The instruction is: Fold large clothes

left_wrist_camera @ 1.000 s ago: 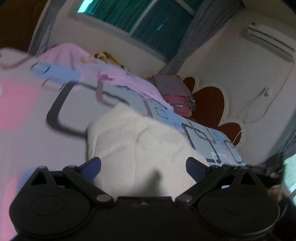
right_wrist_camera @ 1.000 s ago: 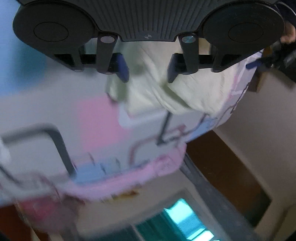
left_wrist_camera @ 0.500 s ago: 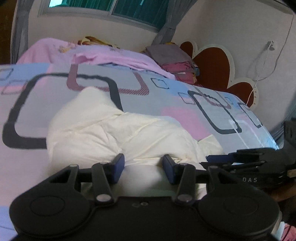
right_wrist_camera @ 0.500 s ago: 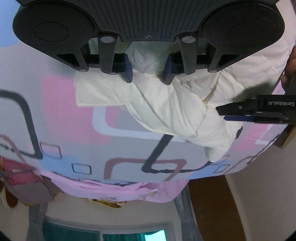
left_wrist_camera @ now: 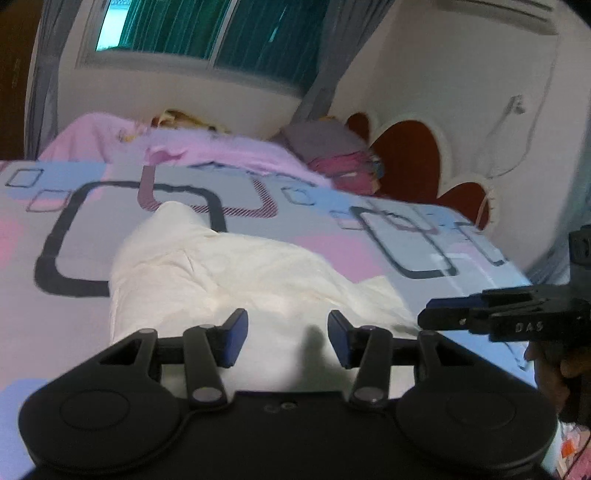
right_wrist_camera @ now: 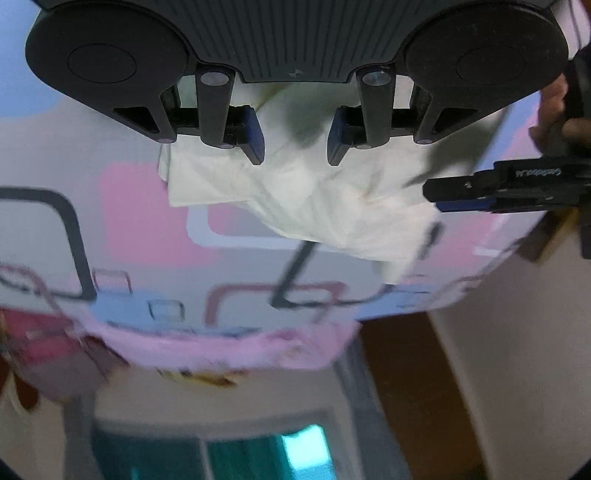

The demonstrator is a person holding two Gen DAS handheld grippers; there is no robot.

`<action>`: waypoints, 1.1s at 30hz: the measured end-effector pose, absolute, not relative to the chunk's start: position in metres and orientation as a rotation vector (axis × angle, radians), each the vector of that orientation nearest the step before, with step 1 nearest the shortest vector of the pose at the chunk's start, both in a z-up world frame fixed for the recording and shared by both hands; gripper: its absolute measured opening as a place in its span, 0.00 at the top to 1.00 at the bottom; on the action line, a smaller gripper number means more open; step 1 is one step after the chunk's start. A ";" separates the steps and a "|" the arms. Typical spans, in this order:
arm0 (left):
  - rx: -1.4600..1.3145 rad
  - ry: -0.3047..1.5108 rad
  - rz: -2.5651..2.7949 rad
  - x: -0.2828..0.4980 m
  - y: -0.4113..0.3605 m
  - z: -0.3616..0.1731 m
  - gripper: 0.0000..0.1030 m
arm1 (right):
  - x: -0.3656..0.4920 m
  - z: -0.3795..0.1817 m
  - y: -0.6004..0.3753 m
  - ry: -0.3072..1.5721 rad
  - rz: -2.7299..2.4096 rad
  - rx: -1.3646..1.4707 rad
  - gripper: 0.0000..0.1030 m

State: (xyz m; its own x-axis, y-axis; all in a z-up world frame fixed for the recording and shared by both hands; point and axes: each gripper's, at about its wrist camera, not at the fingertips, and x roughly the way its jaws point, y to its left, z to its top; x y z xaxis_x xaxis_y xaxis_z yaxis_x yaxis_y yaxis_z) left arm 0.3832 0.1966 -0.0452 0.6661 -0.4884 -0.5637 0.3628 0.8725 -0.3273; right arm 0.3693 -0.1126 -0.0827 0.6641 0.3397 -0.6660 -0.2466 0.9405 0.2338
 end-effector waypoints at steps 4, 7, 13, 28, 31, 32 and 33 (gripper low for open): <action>-0.177 0.686 -0.503 0.332 0.199 -0.042 0.55 | 0.328 -0.083 -0.100 0.789 0.398 0.095 0.64; -0.123 0.711 -0.483 0.308 0.189 -0.050 0.55 | 0.311 -0.099 -0.087 0.816 0.402 0.057 0.64; -0.080 0.737 -0.424 0.295 0.175 -0.074 0.55 | 0.307 -0.141 -0.084 0.888 0.344 0.062 0.64; -0.006 0.753 -0.320 0.295 0.155 -0.084 0.55 | 0.312 -0.160 -0.094 0.892 0.331 0.109 0.64; 0.012 0.763 -0.288 0.291 0.150 -0.077 0.55 | 0.302 -0.142 -0.099 0.872 0.306 0.114 0.63; 0.019 0.763 -0.272 0.288 0.147 -0.072 0.55 | 0.295 -0.136 -0.101 0.853 0.298 0.114 0.63; 0.027 0.759 -0.260 0.284 0.145 -0.067 0.54 | 0.288 -0.129 -0.104 0.840 0.293 0.116 0.63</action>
State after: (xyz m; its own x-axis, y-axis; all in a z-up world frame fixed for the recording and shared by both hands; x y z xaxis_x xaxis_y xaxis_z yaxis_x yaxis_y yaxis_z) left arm 0.2836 0.1447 -0.0674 0.6951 -0.2228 -0.6835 0.2422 0.9677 -0.0691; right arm 0.2882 -0.1038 -0.1294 0.6302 0.3004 -0.7160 -0.2094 0.9537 0.2159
